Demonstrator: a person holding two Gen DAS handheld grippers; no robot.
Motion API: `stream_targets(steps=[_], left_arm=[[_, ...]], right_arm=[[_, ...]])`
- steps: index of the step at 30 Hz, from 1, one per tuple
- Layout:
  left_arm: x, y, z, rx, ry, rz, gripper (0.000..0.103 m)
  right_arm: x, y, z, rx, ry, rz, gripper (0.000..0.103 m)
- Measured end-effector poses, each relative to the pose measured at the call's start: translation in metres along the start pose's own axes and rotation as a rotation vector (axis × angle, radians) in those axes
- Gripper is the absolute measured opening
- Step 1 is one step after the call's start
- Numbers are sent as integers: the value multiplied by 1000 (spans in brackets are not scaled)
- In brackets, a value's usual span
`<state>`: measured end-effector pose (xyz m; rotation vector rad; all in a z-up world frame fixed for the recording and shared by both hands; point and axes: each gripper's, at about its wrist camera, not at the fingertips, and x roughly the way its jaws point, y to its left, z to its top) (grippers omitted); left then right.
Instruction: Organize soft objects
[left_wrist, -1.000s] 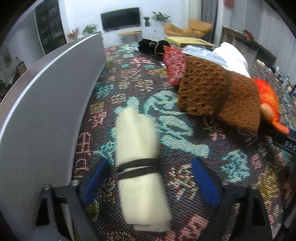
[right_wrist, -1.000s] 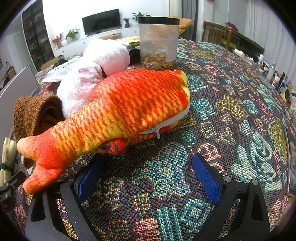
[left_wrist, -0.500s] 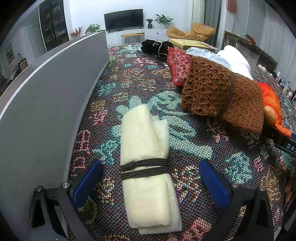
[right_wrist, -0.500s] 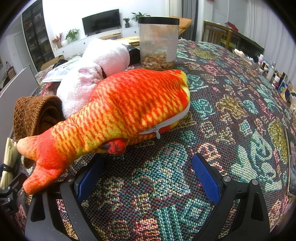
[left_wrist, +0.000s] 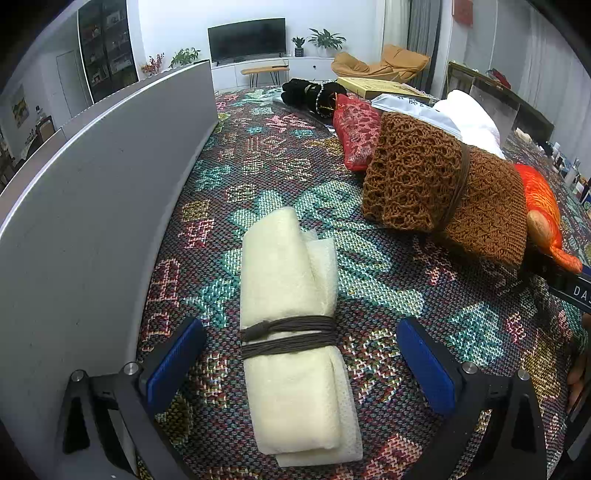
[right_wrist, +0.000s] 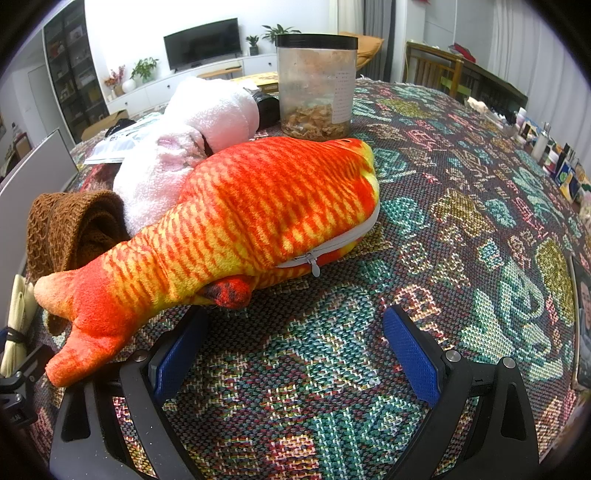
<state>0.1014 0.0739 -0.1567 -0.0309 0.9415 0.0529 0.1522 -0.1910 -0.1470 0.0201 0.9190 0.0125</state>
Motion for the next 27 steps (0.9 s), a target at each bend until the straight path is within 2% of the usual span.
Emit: stream_targets(steps=[20, 22, 25, 27], left_arm=[[0, 0, 0, 0, -2, 0, 103], [0, 0, 0, 0, -2, 0, 103], [0, 0, 0, 0, -2, 0, 103], [0, 0, 0, 0, -2, 0, 103]], right_arm=[[-1, -4, -1, 13, -8, 10, 96], [-6, -15, 0, 72, -41, 16, 96], [-19, -49, -7, 251, -116, -6, 96], [-14, -69, -11, 348, -92, -10, 96]])
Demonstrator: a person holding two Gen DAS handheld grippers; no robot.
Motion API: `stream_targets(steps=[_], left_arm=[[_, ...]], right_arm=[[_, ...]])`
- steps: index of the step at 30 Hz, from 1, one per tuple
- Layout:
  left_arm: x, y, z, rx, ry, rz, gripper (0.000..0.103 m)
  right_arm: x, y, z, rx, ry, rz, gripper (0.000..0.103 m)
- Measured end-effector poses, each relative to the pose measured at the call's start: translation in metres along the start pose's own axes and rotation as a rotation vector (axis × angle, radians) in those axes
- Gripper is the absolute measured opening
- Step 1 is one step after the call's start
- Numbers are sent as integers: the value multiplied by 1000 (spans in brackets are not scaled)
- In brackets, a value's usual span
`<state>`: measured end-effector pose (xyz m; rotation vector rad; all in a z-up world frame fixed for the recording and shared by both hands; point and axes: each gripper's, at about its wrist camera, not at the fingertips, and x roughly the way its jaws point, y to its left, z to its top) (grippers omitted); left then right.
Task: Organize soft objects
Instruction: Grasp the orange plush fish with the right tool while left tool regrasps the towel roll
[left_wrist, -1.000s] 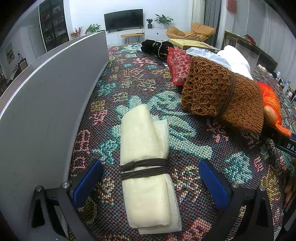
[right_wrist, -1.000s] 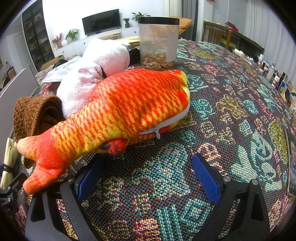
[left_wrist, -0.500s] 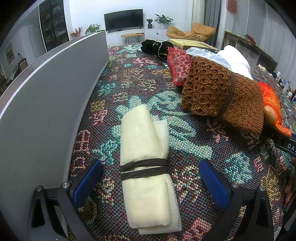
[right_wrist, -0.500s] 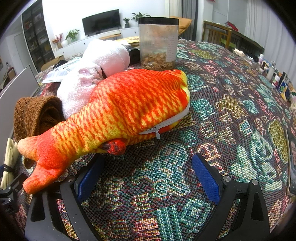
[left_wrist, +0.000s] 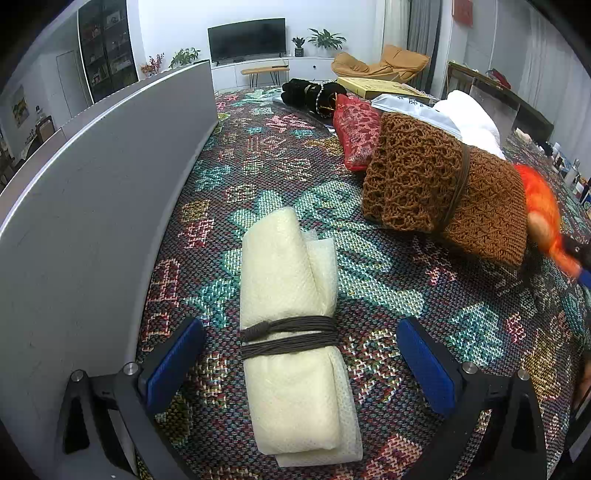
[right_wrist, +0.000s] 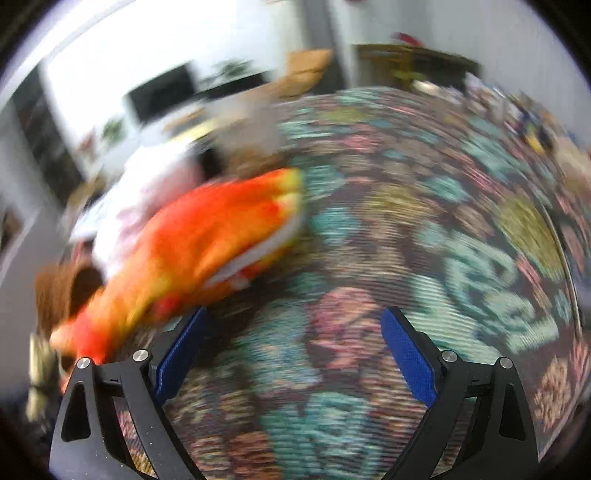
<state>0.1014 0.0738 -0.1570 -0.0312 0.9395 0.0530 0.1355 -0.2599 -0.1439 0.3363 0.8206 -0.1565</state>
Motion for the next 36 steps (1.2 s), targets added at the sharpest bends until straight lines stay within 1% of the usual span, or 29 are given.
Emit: stream_targets(steps=[1, 3, 6, 7, 10, 12, 14, 15, 16, 19, 20, 21, 22, 24, 25, 26, 27, 28, 29, 31, 32, 34, 35, 36], left_arm=[[0, 0, 0, 0, 0, 0, 103], [0, 0, 0, 0, 0, 0, 103], [0, 0, 0, 0, 0, 0, 103], [0, 0, 0, 0, 0, 0, 103], [0, 0, 0, 0, -1, 0, 103], [0, 0, 0, 0, -1, 0, 103], [0, 0, 0, 0, -1, 0, 103], [0, 0, 0, 0, -1, 0, 103], [0, 0, 0, 0, -1, 0, 103], [0, 0, 0, 0, -1, 0, 103], [0, 0, 0, 0, -1, 0, 103], [0, 0, 0, 0, -1, 0, 103], [0, 0, 0, 0, -1, 0, 103], [0, 0, 0, 0, -1, 0, 103], [0, 0, 0, 0, -1, 0, 103], [0, 0, 0, 0, -1, 0, 103], [0, 0, 0, 0, -2, 0, 103], [0, 0, 0, 0, -2, 0, 103], [0, 0, 0, 0, -2, 0, 103], [0, 0, 0, 0, -2, 1, 103], [0, 0, 0, 0, -2, 1, 103], [0, 0, 0, 0, -2, 1, 103], [0, 0, 0, 0, -2, 1, 103], [0, 0, 0, 1, -1, 1, 103]], right_arm=[[-3, -3, 1, 15, -18, 19, 96], [-5, 0, 0, 8, -32, -36, 96], [-8, 3, -1, 8, -48, -33, 96], [-11, 3, -1, 12, -66, -31, 96], [-32, 1, -2, 15, -161, -1, 96], [-34, 1, -2, 21, -169, 24, 96], [-28, -1, -1, 50, -137, 58, 96], [-26, -11, 5, 62, -132, 69, 96], [-25, -12, 6, 71, -126, 86, 96], [-22, 1, 9, 43, -70, 212, 96], [-20, 14, 13, 29, -30, 272, 96], [-17, 23, 19, 30, -2, 305, 96], [-15, 27, 24, 35, 13, 321, 96], [-1, 41, 40, 51, 68, 316, 96], [13, 51, 49, 25, 107, 312, 96], [24, 57, 53, -30, 146, 302, 94], [32, 63, 56, -101, 185, 269, 93], [39, 67, 57, -170, 218, 226, 80], [43, 65, 58, -213, 252, 222, 61], [43, 52, 62, -231, 292, 247, 57], [39, 44, 64, -246, 304, 229, 57], [27, 36, 72, -305, 289, 161, 57], [19, 35, 77, -339, 284, 141, 58], [15, 34, 81, -343, 286, 144, 60]])
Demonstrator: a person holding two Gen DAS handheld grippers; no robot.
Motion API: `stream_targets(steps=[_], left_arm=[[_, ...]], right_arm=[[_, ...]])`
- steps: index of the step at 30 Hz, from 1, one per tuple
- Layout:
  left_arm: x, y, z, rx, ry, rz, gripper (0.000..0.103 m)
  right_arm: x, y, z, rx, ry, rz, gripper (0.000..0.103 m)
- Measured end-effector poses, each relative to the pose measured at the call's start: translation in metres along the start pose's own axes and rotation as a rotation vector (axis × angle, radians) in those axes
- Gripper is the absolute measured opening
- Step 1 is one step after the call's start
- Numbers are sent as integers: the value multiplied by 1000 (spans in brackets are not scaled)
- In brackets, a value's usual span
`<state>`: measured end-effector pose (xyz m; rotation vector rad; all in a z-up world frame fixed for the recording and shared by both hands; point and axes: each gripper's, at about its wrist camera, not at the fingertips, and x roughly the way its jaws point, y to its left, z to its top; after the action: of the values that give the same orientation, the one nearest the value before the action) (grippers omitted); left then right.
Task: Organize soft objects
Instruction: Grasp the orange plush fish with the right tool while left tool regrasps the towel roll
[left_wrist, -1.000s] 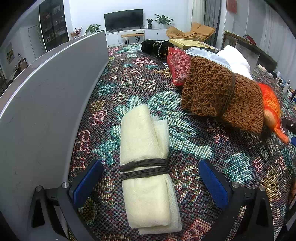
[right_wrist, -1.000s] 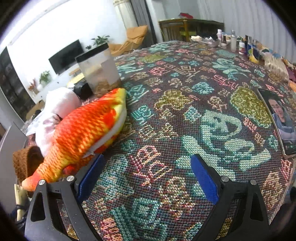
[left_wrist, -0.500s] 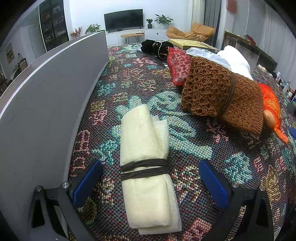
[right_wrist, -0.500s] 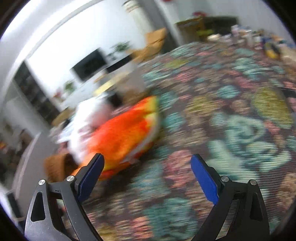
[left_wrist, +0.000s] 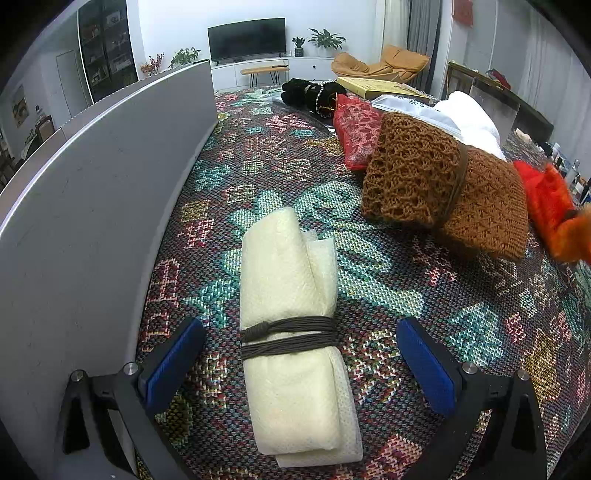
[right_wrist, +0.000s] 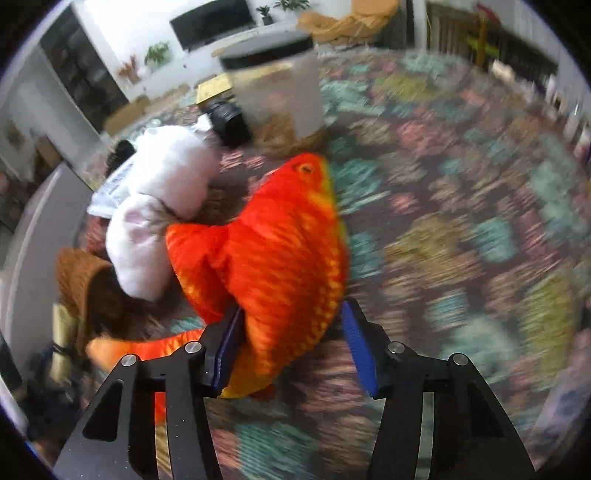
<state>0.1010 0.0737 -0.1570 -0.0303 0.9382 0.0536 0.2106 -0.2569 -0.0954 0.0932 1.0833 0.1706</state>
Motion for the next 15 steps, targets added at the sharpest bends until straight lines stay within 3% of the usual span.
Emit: stream_targets(steps=[2, 5, 9, 12, 14, 15], left_arm=[[1, 0, 1, 3, 7, -3, 103], [-1, -1, 3, 35, 73, -30, 103], [-9, -4, 2, 44, 106, -75, 103], [-8, -10, 2, 65, 122, -63, 102], [-7, -12, 1, 83, 130, -54, 91], [-8, -12, 2, 88, 116, -57, 85]], right_arm=[[-11, 1, 7, 19, 6, 30, 81], [-18, 1, 19, 108, 3, 98, 81], [2, 0, 24, 198, 90, 192, 81], [35, 31, 17, 76, 171, 118, 81], [41, 42, 11, -40, 143, 5, 65], [40, 41, 10, -48, 135, -7, 40]])
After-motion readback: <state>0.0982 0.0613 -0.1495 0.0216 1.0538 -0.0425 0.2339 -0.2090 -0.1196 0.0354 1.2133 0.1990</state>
